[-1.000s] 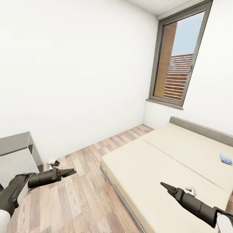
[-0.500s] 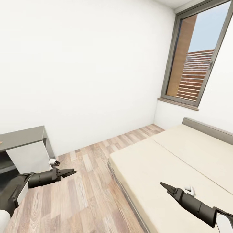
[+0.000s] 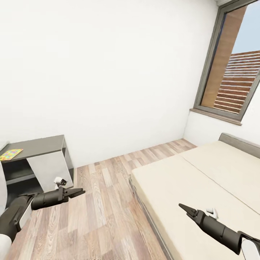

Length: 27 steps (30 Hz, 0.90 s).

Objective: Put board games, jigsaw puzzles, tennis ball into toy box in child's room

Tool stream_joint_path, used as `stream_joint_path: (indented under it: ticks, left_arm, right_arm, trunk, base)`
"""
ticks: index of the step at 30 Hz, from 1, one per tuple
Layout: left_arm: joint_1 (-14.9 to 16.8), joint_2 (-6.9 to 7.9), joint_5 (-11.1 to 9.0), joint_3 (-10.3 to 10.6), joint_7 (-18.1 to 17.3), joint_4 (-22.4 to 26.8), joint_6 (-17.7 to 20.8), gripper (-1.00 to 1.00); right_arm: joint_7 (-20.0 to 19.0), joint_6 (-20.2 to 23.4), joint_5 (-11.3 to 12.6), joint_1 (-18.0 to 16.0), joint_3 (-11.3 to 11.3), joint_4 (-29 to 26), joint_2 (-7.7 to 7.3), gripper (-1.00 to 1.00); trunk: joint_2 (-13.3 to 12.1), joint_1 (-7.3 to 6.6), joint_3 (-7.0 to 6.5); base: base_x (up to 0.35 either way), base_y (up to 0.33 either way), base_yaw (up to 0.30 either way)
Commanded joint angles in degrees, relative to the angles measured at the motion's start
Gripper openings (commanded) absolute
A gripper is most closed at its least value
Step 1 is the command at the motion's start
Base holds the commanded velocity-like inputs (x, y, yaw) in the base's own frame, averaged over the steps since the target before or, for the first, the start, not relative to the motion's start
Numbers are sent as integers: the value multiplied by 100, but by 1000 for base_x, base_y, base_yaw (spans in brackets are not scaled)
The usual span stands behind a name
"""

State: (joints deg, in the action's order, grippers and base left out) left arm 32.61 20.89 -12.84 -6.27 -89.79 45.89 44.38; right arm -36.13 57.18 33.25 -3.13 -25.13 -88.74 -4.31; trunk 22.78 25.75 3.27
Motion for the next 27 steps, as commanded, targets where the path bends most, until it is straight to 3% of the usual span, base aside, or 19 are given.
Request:
stream_joint_path:
  ticks: [1,15,27]
  left_arm:
    - [7,-1,1,3,-21,-1,61,100]
    - [8,1,-3,7,-21,-1,54,100]
    - [9,2,0,3,-21,-1,54,100]
  right_arm:
    - [-34,30,-20,-5,-10,-3,1,100]
    - [-34,30,-20,-12,-11,-1,1,100]
    - [0,15,-96,-25,-12,36,-16,100]
  trunk:
    - [14,4,21]
    - [14,4,121]
    - [14,4,208]
  base:
    - [0,-1,219]
    - [-6,0,217]
    - [-265,0,216]
